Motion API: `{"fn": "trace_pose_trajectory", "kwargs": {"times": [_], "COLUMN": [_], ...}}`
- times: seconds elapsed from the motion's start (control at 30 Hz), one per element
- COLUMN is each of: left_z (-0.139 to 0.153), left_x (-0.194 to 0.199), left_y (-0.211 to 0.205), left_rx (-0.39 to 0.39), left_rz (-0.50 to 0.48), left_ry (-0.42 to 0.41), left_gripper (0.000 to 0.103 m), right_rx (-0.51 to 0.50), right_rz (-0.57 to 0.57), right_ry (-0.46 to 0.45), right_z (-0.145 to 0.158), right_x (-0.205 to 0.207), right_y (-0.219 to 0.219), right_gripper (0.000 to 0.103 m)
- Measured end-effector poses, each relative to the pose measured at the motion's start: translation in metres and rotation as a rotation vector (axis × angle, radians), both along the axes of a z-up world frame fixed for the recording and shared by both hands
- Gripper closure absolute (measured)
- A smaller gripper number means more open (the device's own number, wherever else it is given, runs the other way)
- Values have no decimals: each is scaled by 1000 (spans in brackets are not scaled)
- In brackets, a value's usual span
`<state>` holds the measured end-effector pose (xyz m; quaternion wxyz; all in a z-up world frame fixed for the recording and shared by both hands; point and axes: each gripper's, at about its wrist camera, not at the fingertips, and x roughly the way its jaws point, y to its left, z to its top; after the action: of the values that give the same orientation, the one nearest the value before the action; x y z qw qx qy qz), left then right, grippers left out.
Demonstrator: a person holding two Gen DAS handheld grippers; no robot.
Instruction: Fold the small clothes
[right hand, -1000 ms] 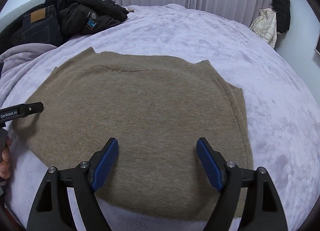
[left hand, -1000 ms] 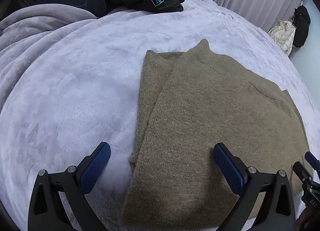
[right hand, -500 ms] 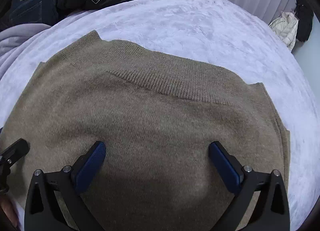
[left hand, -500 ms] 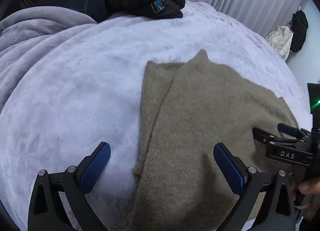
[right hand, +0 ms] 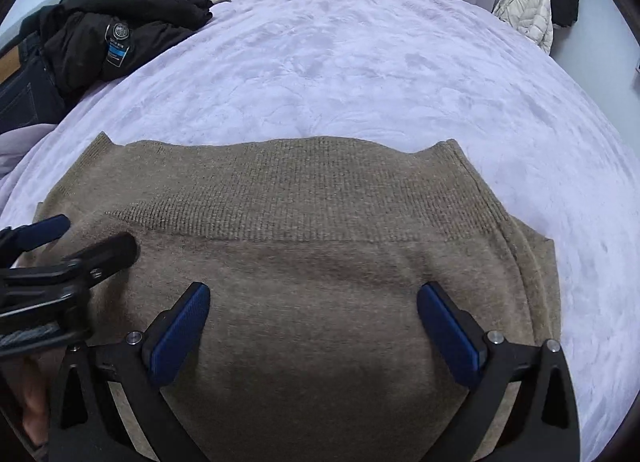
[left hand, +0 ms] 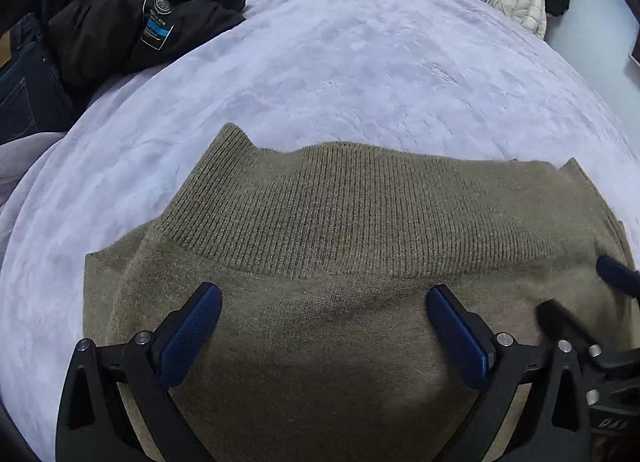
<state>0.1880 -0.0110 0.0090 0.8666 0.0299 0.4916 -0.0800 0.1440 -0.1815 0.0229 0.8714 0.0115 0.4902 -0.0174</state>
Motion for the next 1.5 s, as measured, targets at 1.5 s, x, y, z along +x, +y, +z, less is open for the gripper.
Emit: {"fn": "trace_pose_trajectory", "kwargs": {"times": [1.5], "left_z": [-7], "left_x": [-107], "left_y": [198], "left_rx": [-498], "left_rz": [198], "left_ry": [52], "left_gripper": [0], "right_rx": [-28], "right_rz": [165], "right_ry": [-171], "right_z": [-5], "right_x": [-156], "right_y": [-47], "right_gripper": [1]}}
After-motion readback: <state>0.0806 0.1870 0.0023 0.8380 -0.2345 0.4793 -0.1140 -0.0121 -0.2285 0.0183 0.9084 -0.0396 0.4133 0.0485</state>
